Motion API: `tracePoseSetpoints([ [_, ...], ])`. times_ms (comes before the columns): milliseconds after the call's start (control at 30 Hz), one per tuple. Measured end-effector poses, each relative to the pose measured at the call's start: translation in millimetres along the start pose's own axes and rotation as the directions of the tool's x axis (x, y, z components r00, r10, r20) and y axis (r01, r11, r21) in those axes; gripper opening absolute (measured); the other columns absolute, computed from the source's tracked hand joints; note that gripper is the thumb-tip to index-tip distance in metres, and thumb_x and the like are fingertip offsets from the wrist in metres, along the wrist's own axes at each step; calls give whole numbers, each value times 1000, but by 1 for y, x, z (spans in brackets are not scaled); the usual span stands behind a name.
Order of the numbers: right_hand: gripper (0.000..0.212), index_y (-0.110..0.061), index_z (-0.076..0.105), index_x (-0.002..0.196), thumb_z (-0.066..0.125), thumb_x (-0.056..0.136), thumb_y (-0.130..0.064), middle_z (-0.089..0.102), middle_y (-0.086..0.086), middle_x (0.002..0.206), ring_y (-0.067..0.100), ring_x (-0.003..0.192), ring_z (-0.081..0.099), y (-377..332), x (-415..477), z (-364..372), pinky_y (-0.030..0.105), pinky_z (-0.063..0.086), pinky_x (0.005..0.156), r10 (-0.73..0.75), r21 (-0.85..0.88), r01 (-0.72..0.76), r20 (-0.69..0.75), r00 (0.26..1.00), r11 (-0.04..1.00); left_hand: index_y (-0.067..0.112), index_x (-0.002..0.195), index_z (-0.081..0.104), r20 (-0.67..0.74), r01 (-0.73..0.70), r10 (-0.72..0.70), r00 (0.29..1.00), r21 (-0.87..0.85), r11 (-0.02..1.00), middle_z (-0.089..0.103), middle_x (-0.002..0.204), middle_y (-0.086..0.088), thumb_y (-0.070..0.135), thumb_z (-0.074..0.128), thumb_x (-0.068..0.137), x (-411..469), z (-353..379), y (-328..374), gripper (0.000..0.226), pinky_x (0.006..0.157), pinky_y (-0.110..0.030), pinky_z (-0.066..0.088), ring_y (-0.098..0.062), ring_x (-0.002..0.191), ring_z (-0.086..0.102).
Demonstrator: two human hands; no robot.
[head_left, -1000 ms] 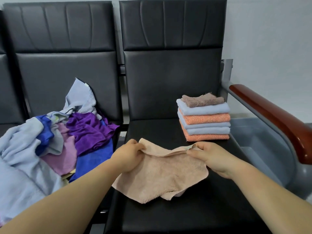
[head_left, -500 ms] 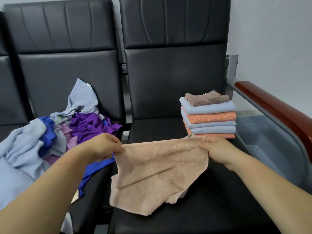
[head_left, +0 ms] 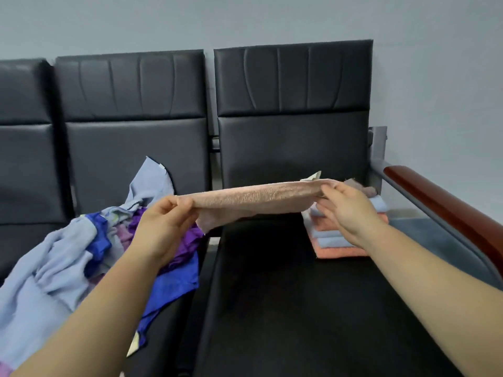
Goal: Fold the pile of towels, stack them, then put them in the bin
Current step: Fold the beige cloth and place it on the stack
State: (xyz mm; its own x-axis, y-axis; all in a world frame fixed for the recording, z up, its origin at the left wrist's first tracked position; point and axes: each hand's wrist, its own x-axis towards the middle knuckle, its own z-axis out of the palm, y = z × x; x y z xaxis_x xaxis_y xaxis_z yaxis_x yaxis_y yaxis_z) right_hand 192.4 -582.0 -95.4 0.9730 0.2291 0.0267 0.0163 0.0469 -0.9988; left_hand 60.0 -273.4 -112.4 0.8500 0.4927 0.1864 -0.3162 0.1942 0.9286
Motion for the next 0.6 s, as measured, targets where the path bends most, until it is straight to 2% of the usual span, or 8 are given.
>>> tracePoseSetpoints([
  [100, 18, -24, 71, 112, 54, 108, -24, 77, 2, 116, 16, 109, 74, 28, -13, -19, 41, 57, 101, 39, -167, -32, 41, 998, 985, 9, 81, 57, 90, 137, -163, 982, 242, 961, 73, 79, -10, 6, 59, 100, -12, -16, 0, 19, 76, -27, 59, -18, 77, 71],
  [133, 18, -25, 72, 111, 55, 108, -25, 78, 4, 114, 18, 106, 74, 43, -21, -26, 44, 58, 99, 77, -249, -60, 58, 995, 967, 9, 85, 59, 119, 207, -274, 954, 399, 894, 74, 85, -14, 10, 63, 99, -15, -24, -5, 14, 78, -30, 57, -20, 81, 70],
  [200, 18, -25, 74, 105, 56, 107, -28, 77, 3, 107, 17, 102, 72, 73, -40, -39, 40, 58, 94, 138, -436, -90, 79, 987, 895, 9, 89, 64, 131, 229, -471, 872, 741, 631, 73, 85, -10, 18, 70, 95, -23, -38, -22, 12, 76, -29, 53, -15, 81, 68],
  [267, 24, -20, 77, 93, 61, 103, -36, 76, 5, 94, 14, 88, 66, 92, -52, -45, 35, 52, 81, 208, -630, -89, 117, 971, 772, 8, 85, 67, 137, 132, -532, 835, 890, 437, 67, 72, 1, 24, 75, 89, -29, -45, -40, 17, 67, -26, 47, -10, 69, 59],
  [300, 30, -16, 77, 89, 63, 101, -40, 75, 9, 88, 16, 80, 62, 98, -54, -46, 36, 48, 75, 238, -686, -95, 118, 964, 722, 10, 82, 68, 141, 104, -523, 841, 905, 412, 63, 67, 5, 23, 75, 89, -33, -44, -47, 17, 64, -25, 44, -9, 65, 54],
  [367, 34, -12, 77, 87, 63, 98, -41, 72, 10, 82, 22, 75, 60, 100, -55, -44, 39, 48, 72, 229, -702, -102, 89, 969, 705, 11, 77, 67, 130, 84, -454, 882, 902, 423, 56, 63, 8, 20, 73, 91, -35, -43, -55, 19, 63, -26, 40, -9, 63, 48],
  [500, 32, -13, 77, 96, 63, 96, -42, 75, 10, 99, 32, 98, 69, 99, -55, -40, 52, 53, 96, 104, -639, -24, 88, 991, 769, 17, 73, 67, 97, 114, -367, 925, 852, 511, 58, 59, 12, 25, 72, 91, -35, -45, -59, 20, 67, -30, 43, -9, 64, 50],
  [600, 40, -7, 72, 88, 60, 98, -44, 71, 12, 88, 35, 87, 66, 98, -57, -38, 49, 55, 86, 91, -618, -17, 89, 992, 786, 15, 75, 65, 62, 217, -402, 914, 762, 610, 58, 62, 3, 26, 71, 88, -36, -45, -60, 19, 71, -35, 48, -15, 65, 53],
])
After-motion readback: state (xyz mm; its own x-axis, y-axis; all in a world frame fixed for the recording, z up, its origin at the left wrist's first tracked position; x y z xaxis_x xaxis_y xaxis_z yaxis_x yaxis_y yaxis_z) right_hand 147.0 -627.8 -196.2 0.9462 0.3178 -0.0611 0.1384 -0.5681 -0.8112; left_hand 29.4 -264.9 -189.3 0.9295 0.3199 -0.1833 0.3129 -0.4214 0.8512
